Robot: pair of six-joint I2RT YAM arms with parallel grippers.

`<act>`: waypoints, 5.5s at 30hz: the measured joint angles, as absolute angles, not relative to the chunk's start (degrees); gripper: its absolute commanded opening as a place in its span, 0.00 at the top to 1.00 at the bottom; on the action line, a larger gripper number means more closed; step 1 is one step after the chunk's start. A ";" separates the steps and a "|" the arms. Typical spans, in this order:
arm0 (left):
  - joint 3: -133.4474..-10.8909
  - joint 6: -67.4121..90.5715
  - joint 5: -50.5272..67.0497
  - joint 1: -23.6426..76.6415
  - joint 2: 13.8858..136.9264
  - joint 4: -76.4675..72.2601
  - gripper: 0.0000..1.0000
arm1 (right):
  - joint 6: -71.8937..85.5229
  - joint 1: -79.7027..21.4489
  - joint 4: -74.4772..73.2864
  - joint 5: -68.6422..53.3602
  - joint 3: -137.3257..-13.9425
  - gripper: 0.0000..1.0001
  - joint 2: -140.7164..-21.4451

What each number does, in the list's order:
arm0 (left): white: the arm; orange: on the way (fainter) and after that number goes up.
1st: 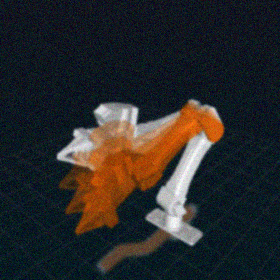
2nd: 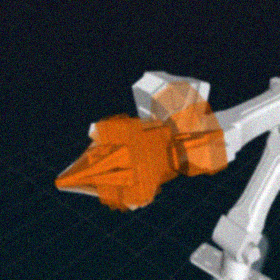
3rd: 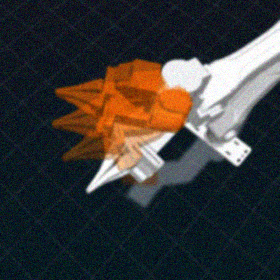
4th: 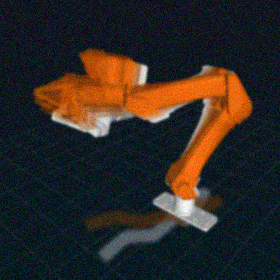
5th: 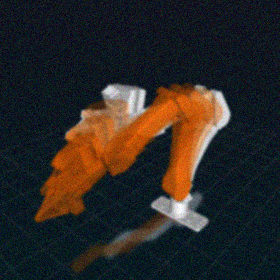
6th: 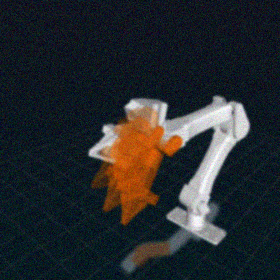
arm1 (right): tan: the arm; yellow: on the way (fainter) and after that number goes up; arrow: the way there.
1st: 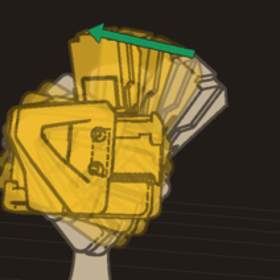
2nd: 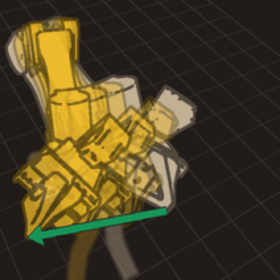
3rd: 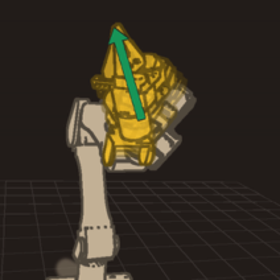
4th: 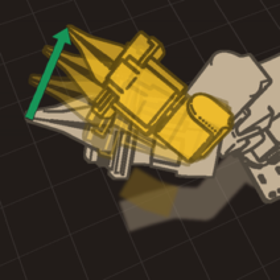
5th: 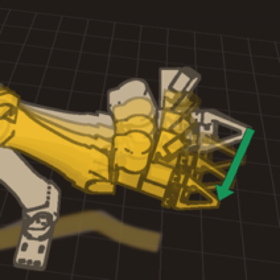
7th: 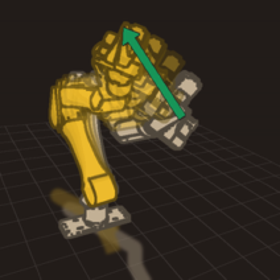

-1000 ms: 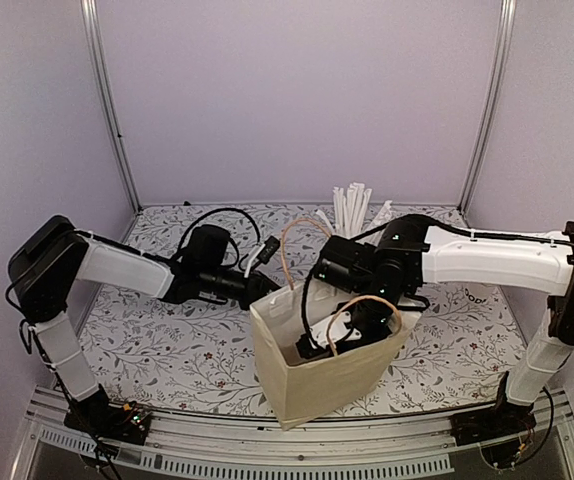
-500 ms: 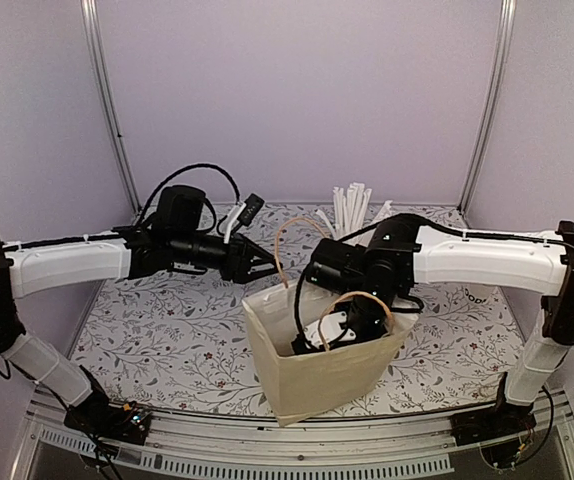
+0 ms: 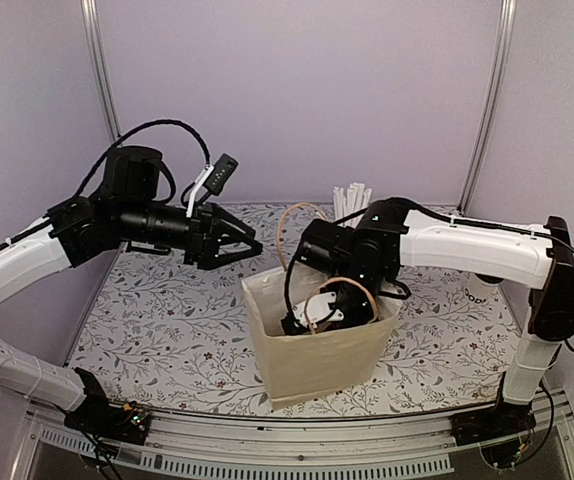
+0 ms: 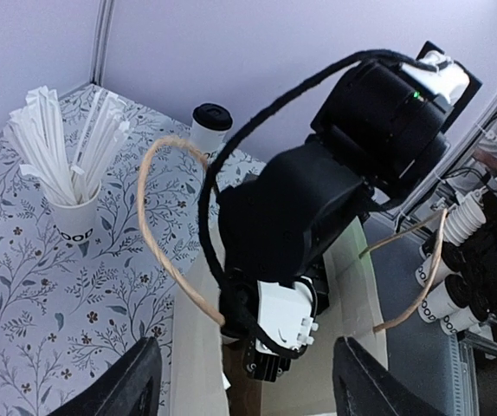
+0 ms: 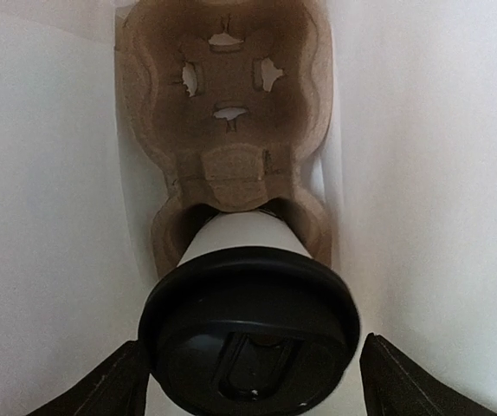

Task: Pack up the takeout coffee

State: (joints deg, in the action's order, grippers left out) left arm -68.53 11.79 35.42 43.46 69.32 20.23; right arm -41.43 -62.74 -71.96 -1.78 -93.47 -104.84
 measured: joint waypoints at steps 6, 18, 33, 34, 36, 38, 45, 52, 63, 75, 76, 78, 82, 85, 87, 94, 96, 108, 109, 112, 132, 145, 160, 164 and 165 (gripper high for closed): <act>-71.59 11.38 30.09 48.01 71.81 27.27 0.30 | -41.36 -62.65 -72.05 -1.85 -96.14 0.01 -104.84; -79.81 7.03 20.47 50.83 81.30 34.65 0.43 | -41.34 -62.57 -72.73 -2.15 -99.50 0.01 -104.33; -81.58 4.10 21.43 50.54 85.43 32.05 0.82 | -46.37 -62.57 -72.47 -8.43 -100.86 0.01 -99.50; -81.58 4.10 21.82 50.41 85.43 31.46 0.82 | -47.07 -62.57 -72.05 -9.21 -100.82 0.01 -98.32; -81.49 4.32 22.63 50.19 85.43 30.17 0.74 | -48.75 -62.57 -70.70 -10.59 -100.73 0.01 -94.87; -81.43 4.14 23.35 49.93 85.43 29.10 0.57 | -49.78 -62.57 -70.04 -11.22 -100.84 0.01 -92.05; -81.62 5.45 26.85 49.58 85.91 25.12 0.40 | -52.99 -62.57 -69.41 -11.20 -101.84 0.01 -89.41; -87.35 6.00 28.71 49.56 92.01 22.94 0.52 | -55.72 -62.57 -68.42 -9.50 -101.84 0.01 -87.33; -93.51 6.15 32.62 47.88 97.95 20.47 1.00 | -58.52 -62.50 -65.49 -1.17 -102.69 0.01 -81.14; -93.76 2.85 31.03 44.93 94.78 22.94 1.00 | -58.26 -43.16 -59.48 -1.56 -98.13 0.01 -74.81; -93.41 2.83 31.05 44.97 94.28 22.87 1.00 | -57.98 -40.64 -58.98 -2.46 -96.20 0.01 -73.58; -91.66 2.94 31.00 45.36 93.10 22.17 1.00 | -57.41 -35.38 -57.74 -4.71 -91.90 0.01 -71.24; -87.02 3.49 30.39 47.99 91.13 20.93 1.00 | -55.72 -26.20 -55.37 -8.08 -84.29 0.01 -68.62; -82.89 4.36 29.23 51.27 88.79 19.84 1.00 | -54.59 -21.78 -54.11 -9.78 -79.46 0.01 -67.31; -80.03 4.82 28.08 53.41 86.46 19.03 1.00 | -53.71 -20.45 -53.47 -10.44 -76.84 0.01 -66.43; -70.04 7.27 21.56 61.95 75.79 15.57 1.00 | -50.57 -19.18 -52.27 -11.92 -71.16 0.01 -64.62; -67.24 8.23 20.01 64.27 73.23 13.93 1.00 | -50.09 -18.20 -51.96 -12.23 -70.32 0.01 -64.49; -50.63 13.67 10.70 77.10 65.17 3.55 1.00 | -49.25 -14.70 -51.42 -12.60 -65.87 0.01 -64.14; -49.63 13.89 9.87 78.04 64.69 2.55 1.00 | -49.25 -14.44 -51.46 -12.62 -65.87 0.01 -64.23; -47.86 14.63 8.03 79.99 63.68 -0.51 1.00 | -49.25 -13.76 -51.81 -12.73 -65.87 0.01 -64.53; -56.53 21.47 10.17 70.67 65.52 1.72 1.00 | -49.28 -12.29 -54.74 -13.15 -67.11 0.01 -65.47; -64.49 26.22 22.31 51.86 75.07 9.52 0.98 | -46.70 -4.64 -57.06 -13.50 -69.04 0.01 -70.65; -70.30 22.28 28.25 38.39 84.29 8.38 0.75 | -45.25 13.28 -57.45 -13.21 -74.83 0.01 -83.90; -71.90 20.34 28.23 37.45 86.50 8.60 0.60 | -45.84 14.98 -57.67 -12.97 -75.96 0.01 -86.89; -72.23 19.81 28.14 37.39 86.78 8.71 0.58 | -46.02 15.27 -57.80 -12.86 -76.25 0.01 -87.55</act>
State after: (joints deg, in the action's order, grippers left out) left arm -72.23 19.81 28.14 37.39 86.78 8.71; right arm -46.02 15.27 -57.80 -12.86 -76.25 -87.55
